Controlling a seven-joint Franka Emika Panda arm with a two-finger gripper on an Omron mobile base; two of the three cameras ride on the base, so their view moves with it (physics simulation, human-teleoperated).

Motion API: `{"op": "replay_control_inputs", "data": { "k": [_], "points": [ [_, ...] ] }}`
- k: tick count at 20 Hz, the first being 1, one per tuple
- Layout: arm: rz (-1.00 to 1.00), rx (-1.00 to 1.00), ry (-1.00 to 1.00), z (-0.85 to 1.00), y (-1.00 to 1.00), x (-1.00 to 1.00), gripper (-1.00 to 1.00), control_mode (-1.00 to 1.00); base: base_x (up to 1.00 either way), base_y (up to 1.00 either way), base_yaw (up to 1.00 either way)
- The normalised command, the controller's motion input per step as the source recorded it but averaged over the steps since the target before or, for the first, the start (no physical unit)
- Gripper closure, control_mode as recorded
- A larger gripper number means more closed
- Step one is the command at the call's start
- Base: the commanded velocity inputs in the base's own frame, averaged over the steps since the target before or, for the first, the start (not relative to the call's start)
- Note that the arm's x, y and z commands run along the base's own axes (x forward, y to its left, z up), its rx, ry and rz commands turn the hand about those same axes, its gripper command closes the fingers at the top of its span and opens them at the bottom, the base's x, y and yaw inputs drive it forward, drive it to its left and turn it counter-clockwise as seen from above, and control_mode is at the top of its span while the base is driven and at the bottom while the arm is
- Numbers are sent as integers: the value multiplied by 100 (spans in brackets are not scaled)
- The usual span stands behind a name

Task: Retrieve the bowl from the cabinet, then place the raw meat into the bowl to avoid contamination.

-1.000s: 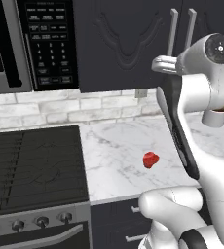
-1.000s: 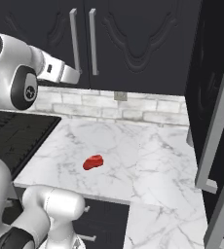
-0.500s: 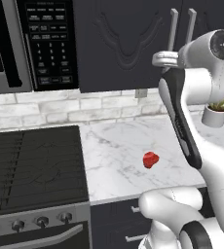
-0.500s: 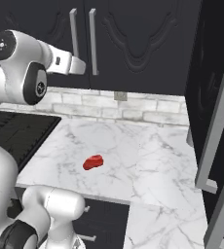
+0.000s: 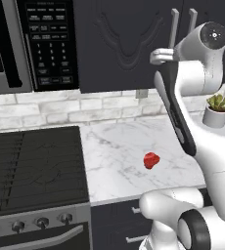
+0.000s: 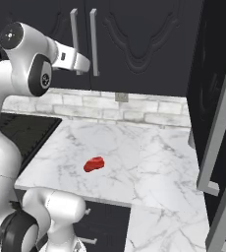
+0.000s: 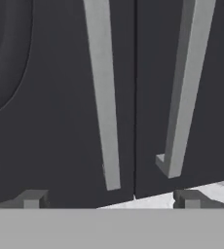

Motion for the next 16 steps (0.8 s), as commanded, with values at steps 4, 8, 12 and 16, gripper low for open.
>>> {"op": "replay_control_inputs", "data": {
  "k": [4, 8, 12, 16],
  "points": [
    [1, 0, 14, 1, 0, 39, -100, -100, 0, 0, 0],
    [5, 0, 6, 0, -2, 31, -100, -100, 0, 0, 0],
    [5, 0, 3, 0, -10, 32, -100, -100, 0, 0, 0],
    [4, 0, 0, -10, -12, 28, -100, -100, 0, 0, 0]
  ]
}}
